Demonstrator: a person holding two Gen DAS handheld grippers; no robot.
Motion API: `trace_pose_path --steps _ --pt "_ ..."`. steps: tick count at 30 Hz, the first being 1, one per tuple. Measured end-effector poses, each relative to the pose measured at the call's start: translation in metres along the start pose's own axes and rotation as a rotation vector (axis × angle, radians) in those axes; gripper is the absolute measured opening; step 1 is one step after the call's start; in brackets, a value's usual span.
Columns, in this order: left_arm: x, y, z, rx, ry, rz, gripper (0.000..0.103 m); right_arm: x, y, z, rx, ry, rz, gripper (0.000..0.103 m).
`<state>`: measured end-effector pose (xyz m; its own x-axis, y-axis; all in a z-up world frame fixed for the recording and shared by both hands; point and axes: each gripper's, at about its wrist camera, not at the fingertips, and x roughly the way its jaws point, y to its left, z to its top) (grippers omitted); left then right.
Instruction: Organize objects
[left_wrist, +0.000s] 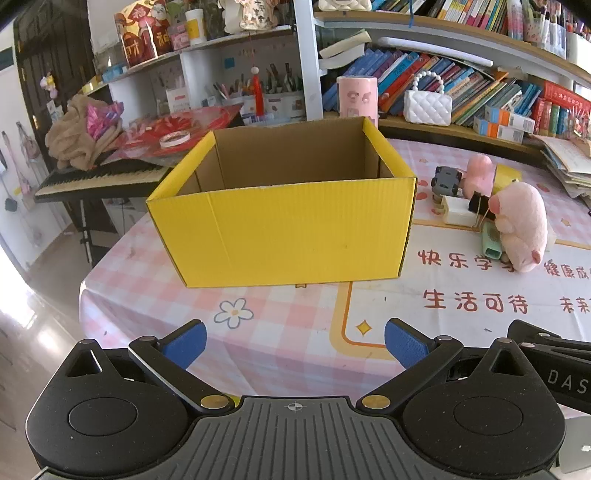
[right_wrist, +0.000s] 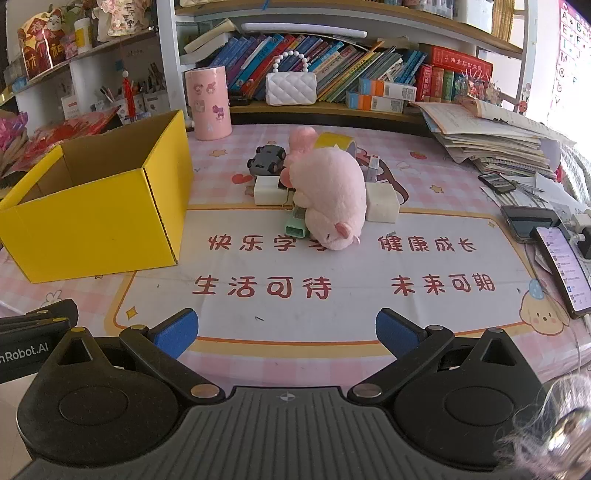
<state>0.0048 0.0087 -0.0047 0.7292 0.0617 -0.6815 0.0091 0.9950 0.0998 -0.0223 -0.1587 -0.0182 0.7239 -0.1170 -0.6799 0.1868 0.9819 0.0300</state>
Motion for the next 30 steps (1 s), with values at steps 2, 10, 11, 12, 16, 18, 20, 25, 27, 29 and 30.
trace_pose_path --steps 2,10,11,12,16,18,20,25,27,29,30 --pt "0.001 0.000 0.000 -0.001 0.002 0.000 0.103 0.001 0.000 0.000 -0.002 0.001 0.002 0.103" --pt "0.005 -0.001 0.002 -0.001 0.011 -0.003 0.103 0.004 0.000 0.002 -0.005 0.008 0.003 0.103" --pt "0.005 -0.001 0.002 -0.001 0.012 -0.003 0.103 0.005 0.000 0.002 -0.006 0.009 0.004 0.103" --pt "0.005 -0.001 0.002 0.000 0.012 -0.003 0.103 0.005 0.000 0.002 -0.007 0.009 0.004 0.103" --pt "0.006 -0.001 0.003 0.001 0.014 -0.004 0.103 0.007 -0.002 0.001 -0.004 0.016 0.004 0.103" --pt "0.007 -0.001 0.002 0.001 0.016 -0.004 0.103 0.008 -0.001 0.002 -0.004 0.018 0.004 0.103" --pt "0.008 -0.002 0.003 0.001 0.018 -0.003 0.103 0.010 -0.002 0.003 -0.005 0.021 0.006 0.103" --pt "0.011 -0.004 0.004 -0.001 0.024 -0.002 0.103 0.012 -0.002 0.003 -0.005 0.026 0.006 0.103" --pt "0.013 -0.005 0.005 -0.002 0.027 -0.004 0.103 0.013 -0.003 0.003 -0.006 0.028 0.006 0.103" --pt "0.014 -0.007 0.005 -0.001 0.029 -0.010 0.103 0.015 -0.005 0.005 -0.005 0.030 0.005 0.103" --pt "0.014 -0.008 0.006 -0.001 0.031 -0.014 0.103 0.016 -0.005 0.006 -0.005 0.031 0.004 0.103"
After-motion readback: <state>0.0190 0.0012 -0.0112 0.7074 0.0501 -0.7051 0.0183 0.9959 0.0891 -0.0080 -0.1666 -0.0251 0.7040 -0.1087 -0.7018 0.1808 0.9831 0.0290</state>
